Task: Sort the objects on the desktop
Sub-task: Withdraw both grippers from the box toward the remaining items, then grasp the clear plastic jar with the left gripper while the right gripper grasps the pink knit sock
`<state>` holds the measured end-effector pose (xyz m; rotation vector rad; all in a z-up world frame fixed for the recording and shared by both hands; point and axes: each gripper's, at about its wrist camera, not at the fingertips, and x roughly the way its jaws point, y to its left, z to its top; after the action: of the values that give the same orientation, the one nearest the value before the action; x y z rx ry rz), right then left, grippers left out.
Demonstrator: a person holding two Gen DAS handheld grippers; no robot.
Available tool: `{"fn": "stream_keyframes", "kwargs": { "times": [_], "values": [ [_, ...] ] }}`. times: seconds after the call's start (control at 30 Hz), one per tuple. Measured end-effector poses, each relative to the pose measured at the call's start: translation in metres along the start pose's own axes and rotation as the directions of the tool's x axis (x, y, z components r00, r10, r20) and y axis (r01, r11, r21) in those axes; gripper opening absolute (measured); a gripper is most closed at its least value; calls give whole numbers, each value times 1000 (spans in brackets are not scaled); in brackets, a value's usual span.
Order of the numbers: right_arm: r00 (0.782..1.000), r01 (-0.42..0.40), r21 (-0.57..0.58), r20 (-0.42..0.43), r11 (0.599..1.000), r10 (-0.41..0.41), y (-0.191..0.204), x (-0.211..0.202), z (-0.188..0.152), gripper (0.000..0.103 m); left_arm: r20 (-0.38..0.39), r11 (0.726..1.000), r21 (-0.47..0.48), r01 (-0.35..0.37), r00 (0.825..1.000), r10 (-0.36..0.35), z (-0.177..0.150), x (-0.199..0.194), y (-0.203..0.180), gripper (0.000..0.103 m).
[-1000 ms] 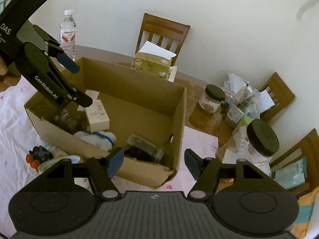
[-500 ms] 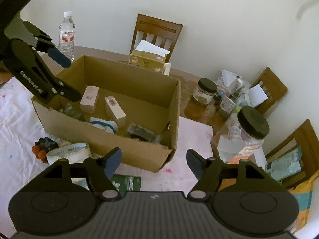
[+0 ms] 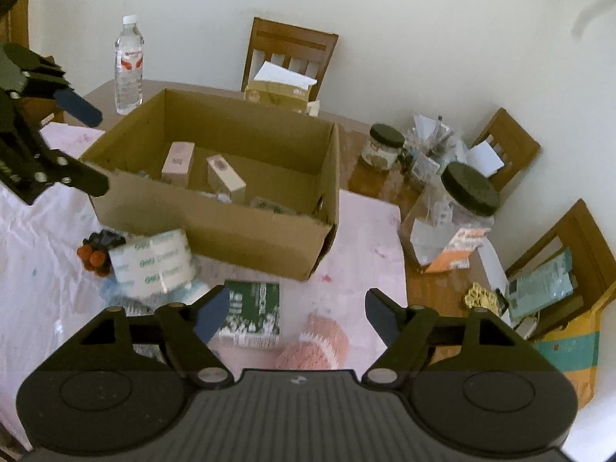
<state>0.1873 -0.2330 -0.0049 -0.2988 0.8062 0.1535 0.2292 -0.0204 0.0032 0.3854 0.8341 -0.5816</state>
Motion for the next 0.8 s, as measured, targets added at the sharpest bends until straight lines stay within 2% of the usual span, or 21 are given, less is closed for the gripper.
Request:
{"fn": "stream_keyframes", "kwargs": {
  "times": [0.47,0.57,0.8],
  "values": [
    [999,-31,71,-21,997,33,21,-6,-22,81,-23,993,115,36,999,-33,-45,-2,-39,93],
    [999,-39,85,-35,996,42,30,-6,-29,81,-33,993,110,47,999,-43,-54,0,-39,93],
    [998,-23,120,-56,993,29,48,-8,-47,84,-70,988,92,123,991,-116,-76,7,-48,93]
  ]
}}
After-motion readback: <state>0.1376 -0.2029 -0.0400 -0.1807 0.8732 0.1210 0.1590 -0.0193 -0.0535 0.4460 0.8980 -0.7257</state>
